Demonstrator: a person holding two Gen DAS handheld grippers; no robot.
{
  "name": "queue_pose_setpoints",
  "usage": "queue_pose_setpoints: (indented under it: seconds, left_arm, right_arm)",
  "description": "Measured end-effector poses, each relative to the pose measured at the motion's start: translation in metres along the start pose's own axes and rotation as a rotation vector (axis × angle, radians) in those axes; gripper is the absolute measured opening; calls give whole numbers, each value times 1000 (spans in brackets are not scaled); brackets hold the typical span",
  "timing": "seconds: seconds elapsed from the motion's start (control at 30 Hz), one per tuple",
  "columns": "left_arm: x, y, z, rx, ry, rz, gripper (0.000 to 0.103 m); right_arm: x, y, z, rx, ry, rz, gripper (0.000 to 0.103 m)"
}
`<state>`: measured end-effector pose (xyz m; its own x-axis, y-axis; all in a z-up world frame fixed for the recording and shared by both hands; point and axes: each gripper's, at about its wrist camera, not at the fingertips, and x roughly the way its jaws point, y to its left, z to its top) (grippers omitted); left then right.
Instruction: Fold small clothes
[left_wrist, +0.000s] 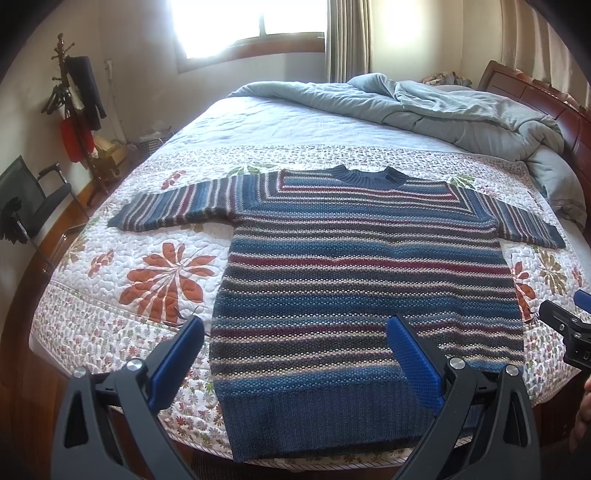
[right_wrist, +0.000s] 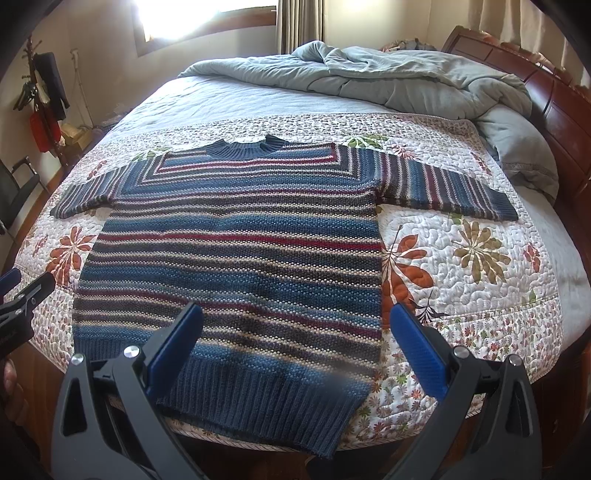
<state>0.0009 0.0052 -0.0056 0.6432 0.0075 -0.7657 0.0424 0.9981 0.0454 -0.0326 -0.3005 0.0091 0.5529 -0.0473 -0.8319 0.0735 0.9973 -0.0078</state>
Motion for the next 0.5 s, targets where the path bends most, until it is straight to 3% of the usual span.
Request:
queue_pose_setpoints:
  seconds: [0.5]
  left_arm:
    - [1,1,-1,1,0,0,99]
  right_arm:
    - [1,1,0,-2,2,1,100]
